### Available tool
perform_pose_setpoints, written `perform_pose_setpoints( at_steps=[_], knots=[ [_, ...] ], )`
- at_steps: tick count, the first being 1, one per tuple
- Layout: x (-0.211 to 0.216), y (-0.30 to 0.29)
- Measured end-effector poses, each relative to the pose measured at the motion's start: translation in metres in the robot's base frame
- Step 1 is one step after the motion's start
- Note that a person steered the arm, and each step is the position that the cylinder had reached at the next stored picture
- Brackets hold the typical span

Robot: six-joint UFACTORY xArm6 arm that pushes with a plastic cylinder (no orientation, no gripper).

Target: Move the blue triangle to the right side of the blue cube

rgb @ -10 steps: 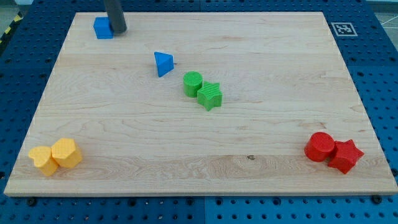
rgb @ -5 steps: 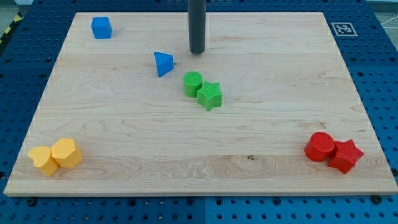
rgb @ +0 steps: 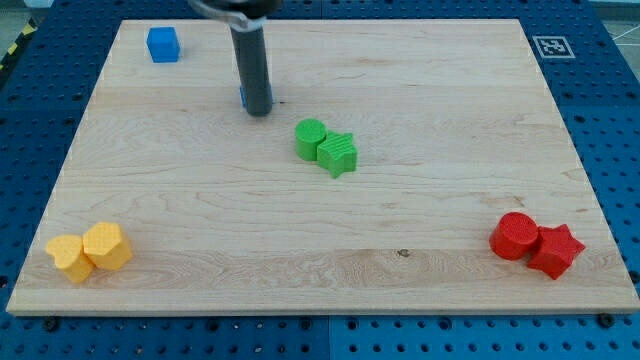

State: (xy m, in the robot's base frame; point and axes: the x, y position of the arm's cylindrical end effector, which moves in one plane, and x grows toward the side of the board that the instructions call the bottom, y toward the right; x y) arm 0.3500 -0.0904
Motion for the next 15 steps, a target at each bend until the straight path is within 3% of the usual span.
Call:
perform_pose_setpoints(
  at_steps=[1,2,4,5,7,12,14,15],
  knots=[
    [-0.059,-0.022],
    [-0.081,-0.035],
    [-0.036,0.021],
    [-0.051,0.044],
    [-0.158,0.029],
    [-0.120,-0.060],
    [-0.151,-0.038],
    [-0.152,0.017]
  ],
)
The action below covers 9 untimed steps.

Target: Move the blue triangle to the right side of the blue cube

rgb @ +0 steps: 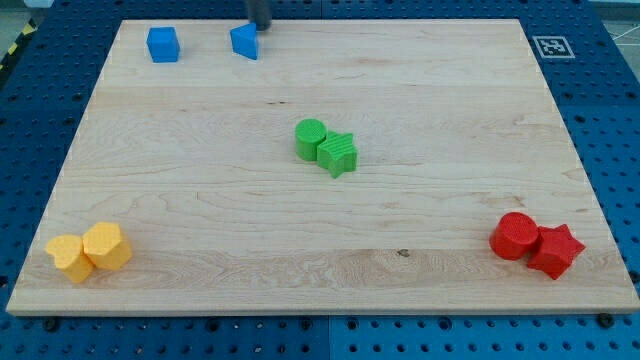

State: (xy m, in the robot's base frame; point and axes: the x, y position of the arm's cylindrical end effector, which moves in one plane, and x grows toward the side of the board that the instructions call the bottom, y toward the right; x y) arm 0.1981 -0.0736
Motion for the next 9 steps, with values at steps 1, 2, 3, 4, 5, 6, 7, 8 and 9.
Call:
perform_pose_setpoints(
  at_steps=[1,2,3,4,5,6,7,8,9],
  knots=[
    [0.012,0.032],
    [0.031,0.033],
    [0.036,0.016],
    [0.041,-0.008],
    [0.041,-0.032],
    [0.041,-0.054],
    [0.040,-0.076],
    [0.040,-0.093],
    [0.040,-0.105]
  ],
)
